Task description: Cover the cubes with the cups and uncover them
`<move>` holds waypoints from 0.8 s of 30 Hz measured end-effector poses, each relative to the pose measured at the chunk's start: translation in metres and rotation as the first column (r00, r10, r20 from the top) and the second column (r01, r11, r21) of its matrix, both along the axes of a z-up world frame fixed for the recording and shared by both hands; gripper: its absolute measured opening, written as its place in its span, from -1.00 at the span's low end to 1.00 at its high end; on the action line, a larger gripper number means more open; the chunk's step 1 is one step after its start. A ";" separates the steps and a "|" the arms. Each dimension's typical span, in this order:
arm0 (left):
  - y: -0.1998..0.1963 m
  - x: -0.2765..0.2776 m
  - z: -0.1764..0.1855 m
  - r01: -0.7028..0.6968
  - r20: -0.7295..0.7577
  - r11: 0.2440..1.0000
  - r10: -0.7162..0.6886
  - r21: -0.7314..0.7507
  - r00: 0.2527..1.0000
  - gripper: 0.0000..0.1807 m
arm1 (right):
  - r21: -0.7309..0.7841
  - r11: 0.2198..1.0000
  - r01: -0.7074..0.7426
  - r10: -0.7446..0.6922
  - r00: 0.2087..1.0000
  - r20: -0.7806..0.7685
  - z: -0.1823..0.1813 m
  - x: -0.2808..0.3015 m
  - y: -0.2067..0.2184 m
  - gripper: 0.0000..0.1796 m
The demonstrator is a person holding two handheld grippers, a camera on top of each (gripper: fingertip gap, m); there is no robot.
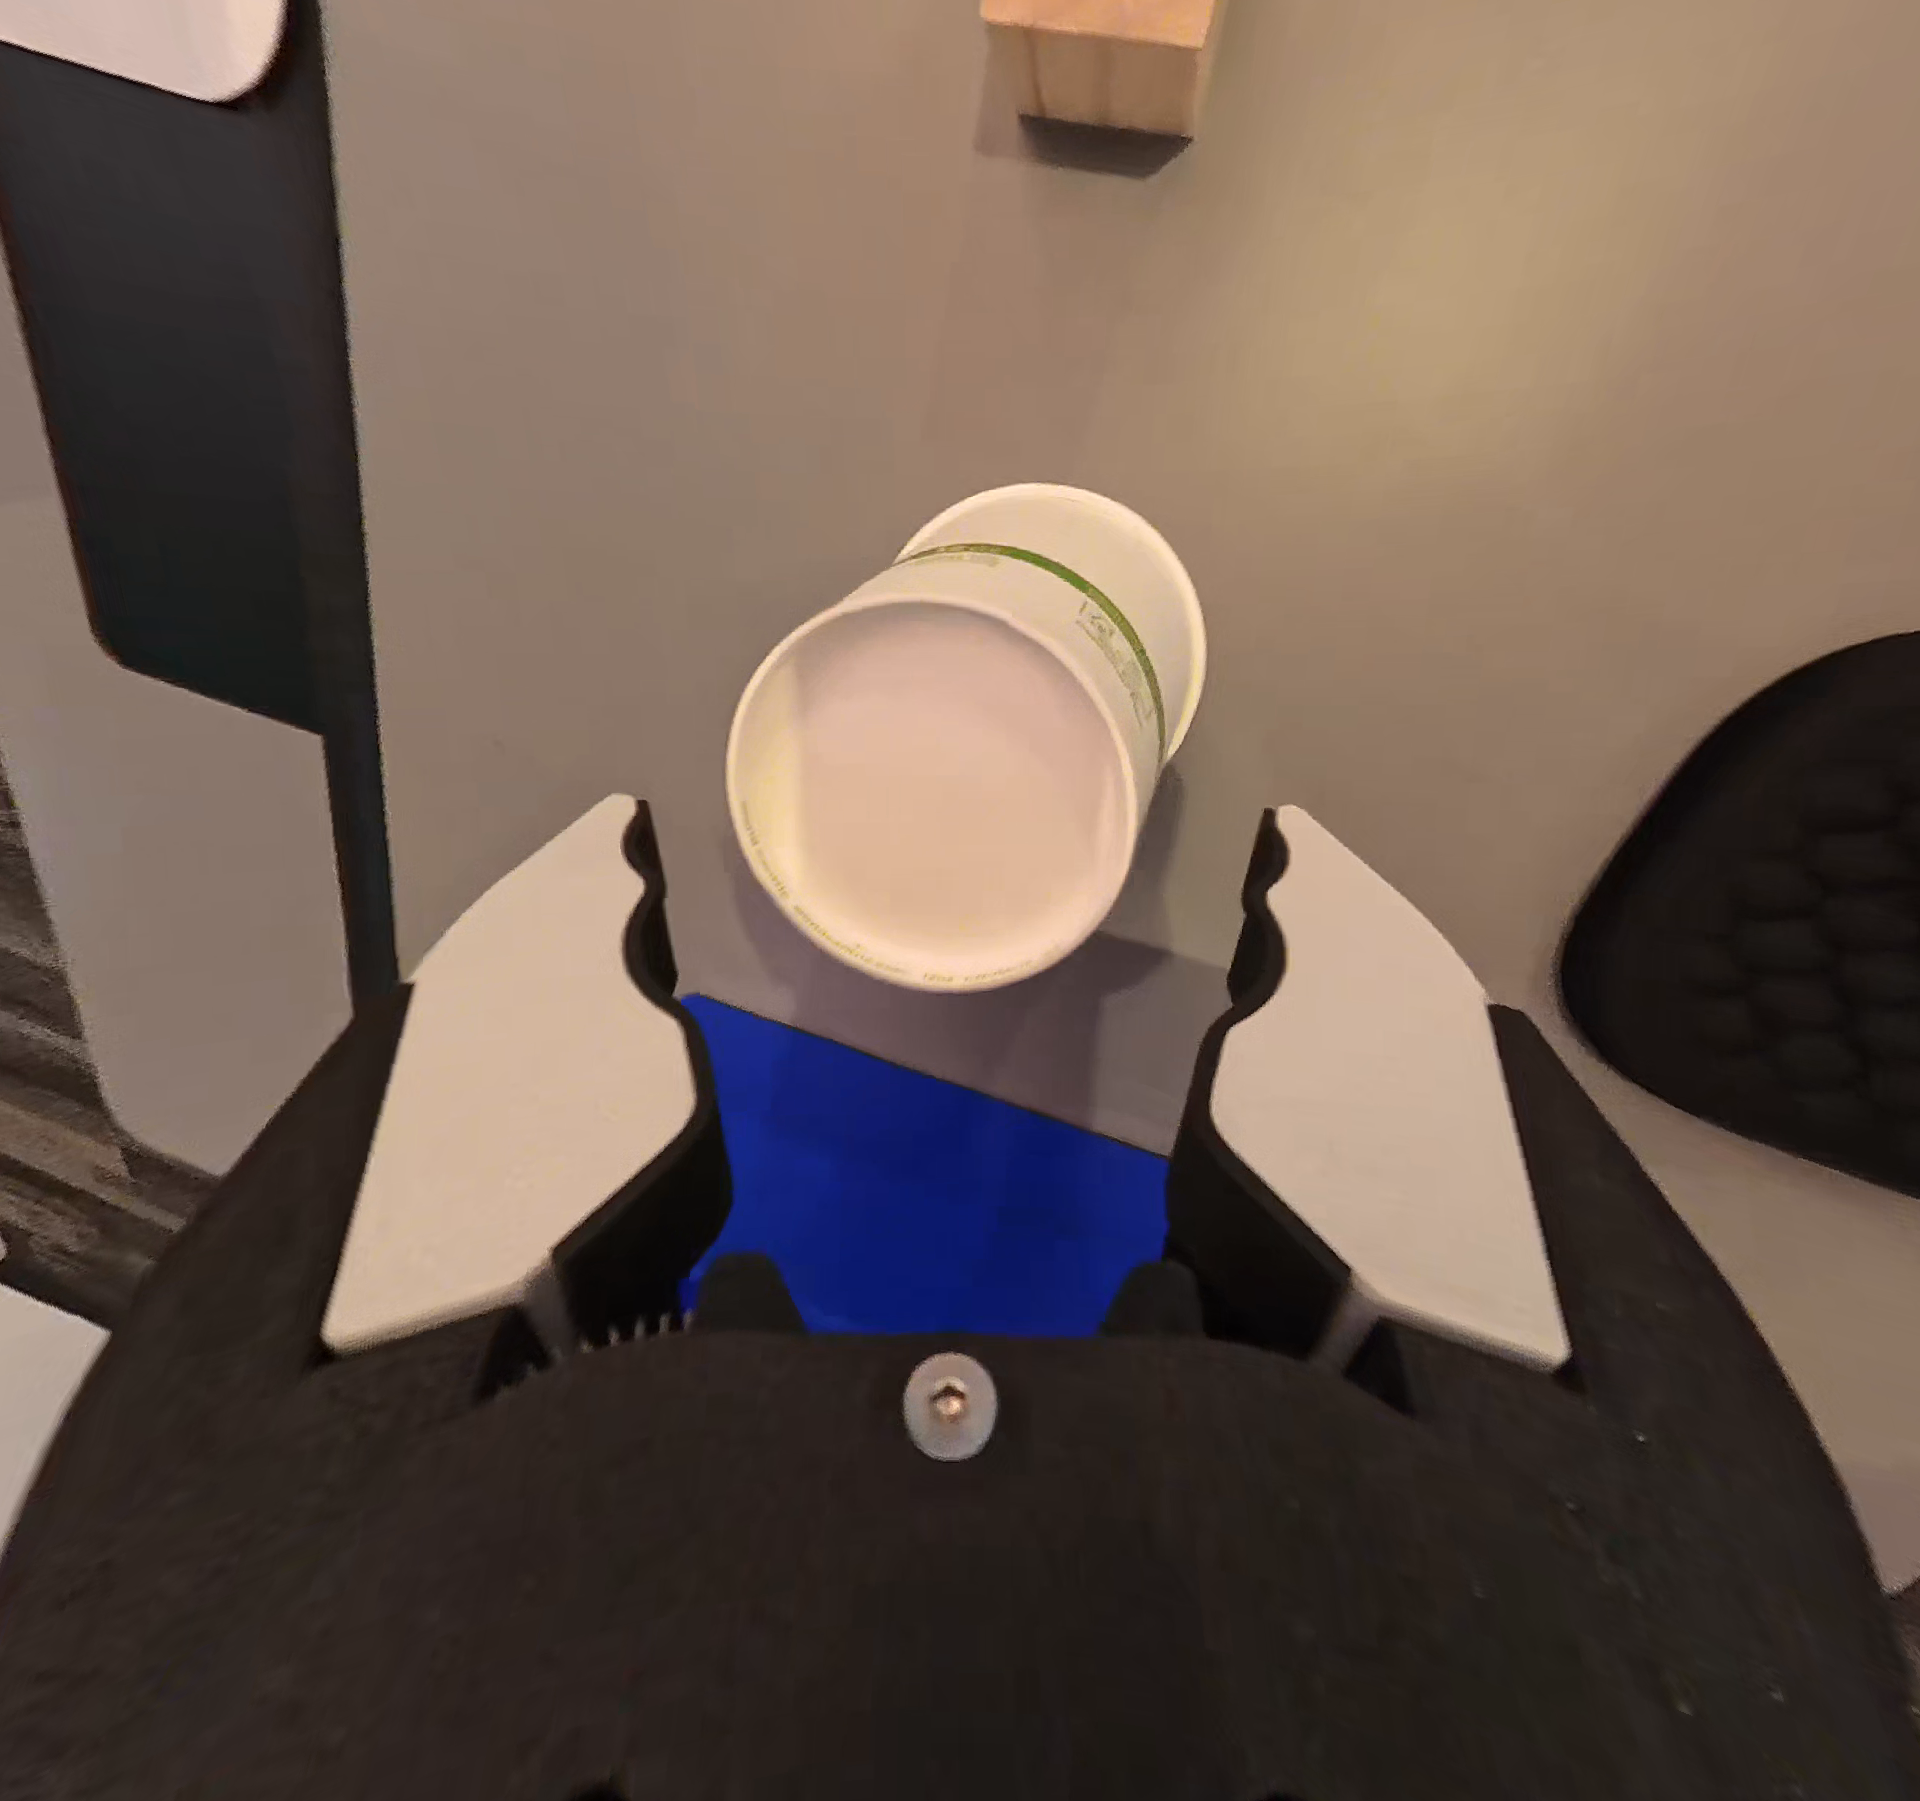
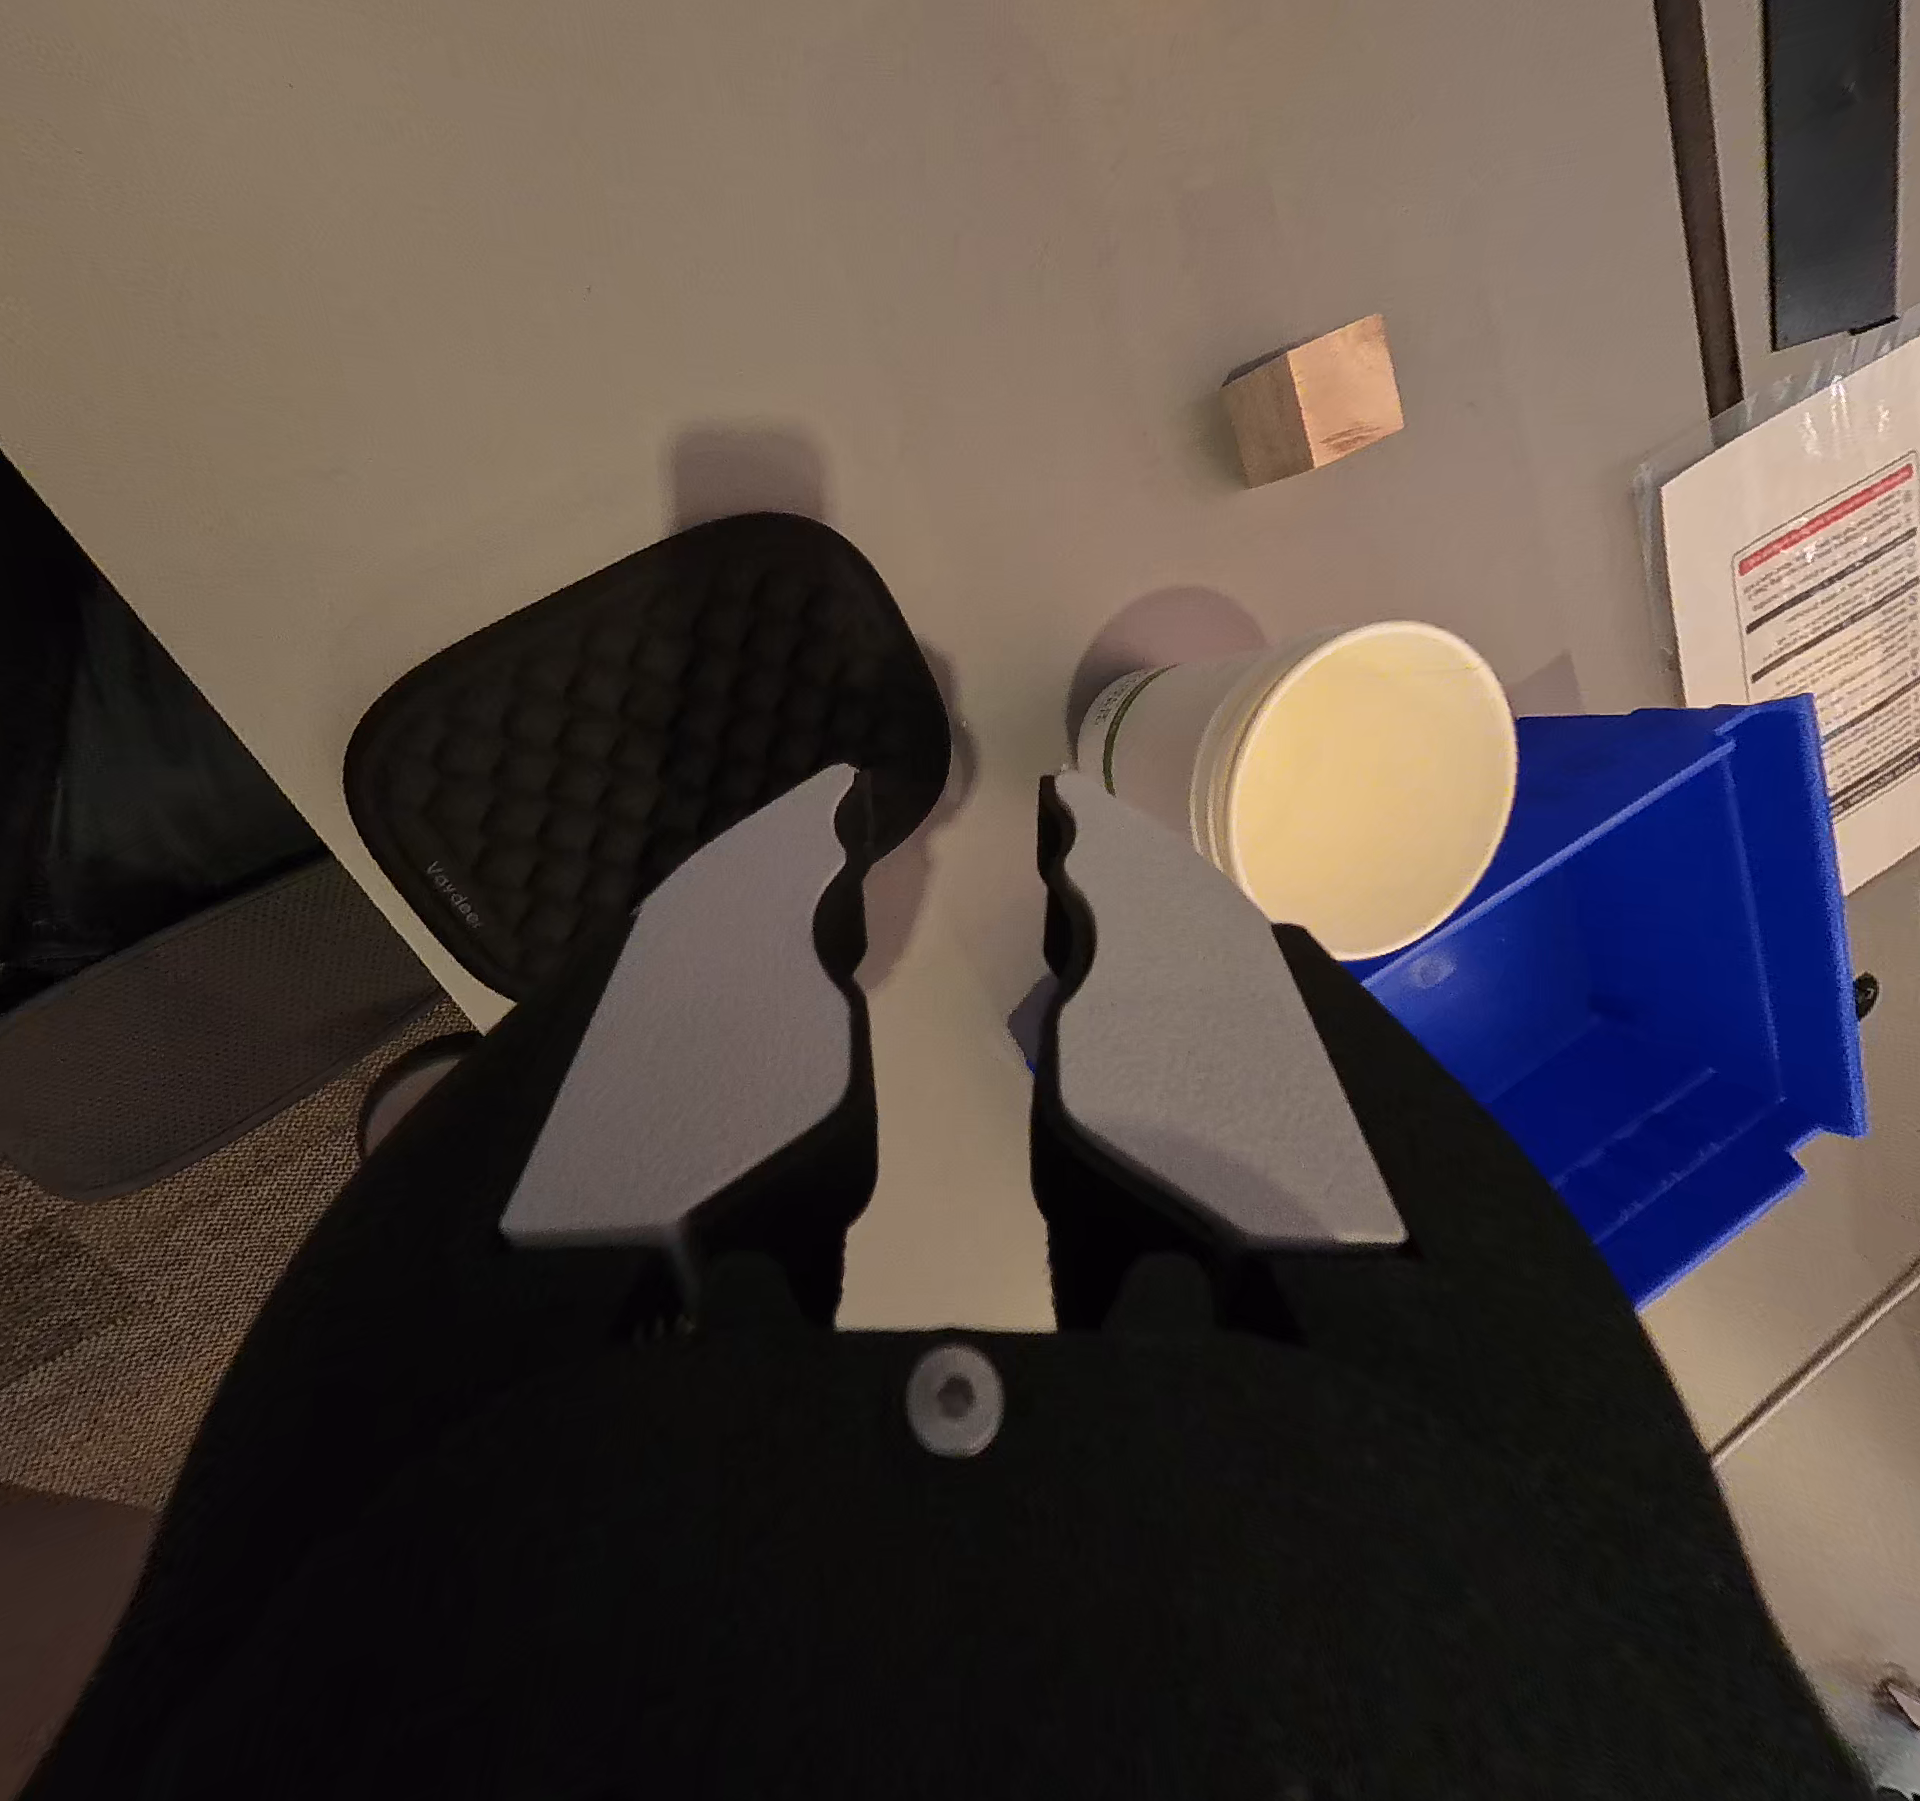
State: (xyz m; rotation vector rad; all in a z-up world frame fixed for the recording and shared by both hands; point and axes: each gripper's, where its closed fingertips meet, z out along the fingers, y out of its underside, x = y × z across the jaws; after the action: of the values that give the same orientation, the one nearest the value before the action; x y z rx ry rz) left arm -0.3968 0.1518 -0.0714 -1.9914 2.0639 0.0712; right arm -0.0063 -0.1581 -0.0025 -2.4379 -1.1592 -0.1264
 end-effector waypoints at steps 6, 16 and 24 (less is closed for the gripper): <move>0.003 0.004 -0.010 -0.019 -0.015 0.999 0.019 -0.041 1.000 0.14 | -0.015 1.000 -0.007 0.007 1.000 0.008 -0.004 0.002 -0.005 -0.66; 0.002 0.003 -0.021 -0.039 -0.031 0.995 0.037 -0.087 0.999 0.05 | -0.030 0.999 -0.018 0.019 1.000 0.003 -0.011 0.003 -0.008 -0.67; 0.001 0.005 -0.020 -0.048 0.010 0.993 0.049 -0.109 0.999 -0.01 | -0.050 0.998 -0.035 0.035 0.999 -0.003 -0.019 0.003 -0.010 -0.68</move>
State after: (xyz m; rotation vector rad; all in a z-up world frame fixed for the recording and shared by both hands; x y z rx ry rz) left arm -0.3918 0.1526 -0.0910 -2.1000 2.0524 -0.0455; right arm -0.0036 -0.1677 -0.0216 -2.4594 -1.2173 -0.0857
